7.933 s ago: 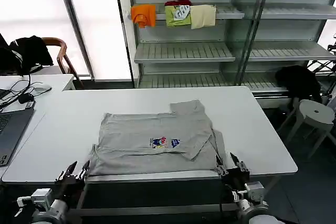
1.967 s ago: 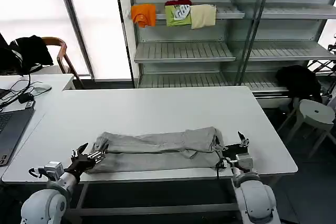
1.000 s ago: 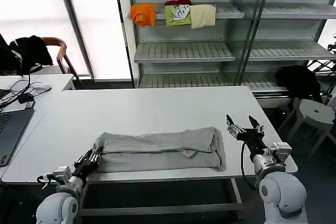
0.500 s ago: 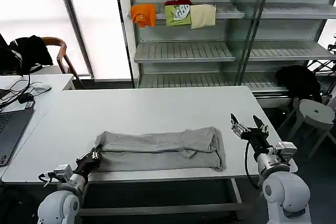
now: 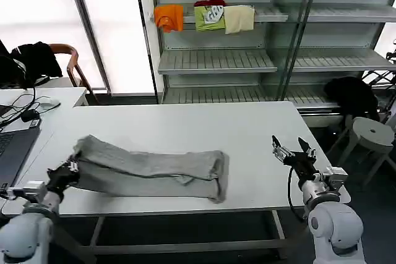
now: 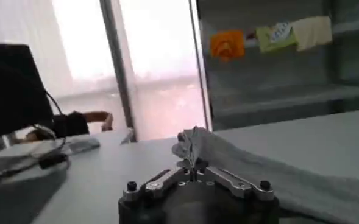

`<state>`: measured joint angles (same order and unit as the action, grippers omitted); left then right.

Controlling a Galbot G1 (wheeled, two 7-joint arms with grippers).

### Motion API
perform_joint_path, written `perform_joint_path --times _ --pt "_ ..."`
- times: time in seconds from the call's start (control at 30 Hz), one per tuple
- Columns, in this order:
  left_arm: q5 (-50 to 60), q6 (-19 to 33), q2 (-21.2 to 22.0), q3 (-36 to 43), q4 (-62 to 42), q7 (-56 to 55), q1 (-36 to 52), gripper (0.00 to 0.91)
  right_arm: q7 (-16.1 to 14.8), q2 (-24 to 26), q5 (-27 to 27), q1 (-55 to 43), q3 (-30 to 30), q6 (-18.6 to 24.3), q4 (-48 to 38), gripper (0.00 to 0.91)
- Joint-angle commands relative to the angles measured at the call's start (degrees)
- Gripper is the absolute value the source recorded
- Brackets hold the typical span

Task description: Fold and organize the clothes.

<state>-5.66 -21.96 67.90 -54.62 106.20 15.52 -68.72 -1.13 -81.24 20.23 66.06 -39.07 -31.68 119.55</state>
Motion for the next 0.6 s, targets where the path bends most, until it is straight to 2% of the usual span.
perform_joint_path --times 0.03,0.13,0.2,0.33,0.4,0.6 --pt "14.90 1.13 -12.66 -10.09 -1.87 7.08 4.55 0.000 0.04 -0.09 -0.52 0.10 0.39 0.22 -0.76 0.907" --pt "13.84 -0.37 -10.89 -7.95 1.24 6.85 4.73 0.000 0.00 -0.14 -0.95 0.29 0.63 0.54 -0.95 0.907" --pt "11.09 -3.24 -7.24 -5.72 5.46 6.61 3.92 0.000 0.02 -0.16 -1.27 0.43 0.71 0.60 -0.94 0.907" --pt "9.36 -4.88 -0.02 0.42 13.83 5.61 1.32 0.010 0.08 -0.19 -1.86 0.87 0.82 0.59 -0.85 0.907" --pt "9.83 -6.73 4.16 6.96 16.60 4.59 0.33 0.010 0.05 -0.22 -2.07 1.10 0.79 0.59 -0.77 0.907" --pt "14.12 -9.82 10.08 22.92 18.59 0.98 -0.04 0.010 -0.19 -0.43 -2.53 1.95 0.61 0.76 -0.48 0.907"
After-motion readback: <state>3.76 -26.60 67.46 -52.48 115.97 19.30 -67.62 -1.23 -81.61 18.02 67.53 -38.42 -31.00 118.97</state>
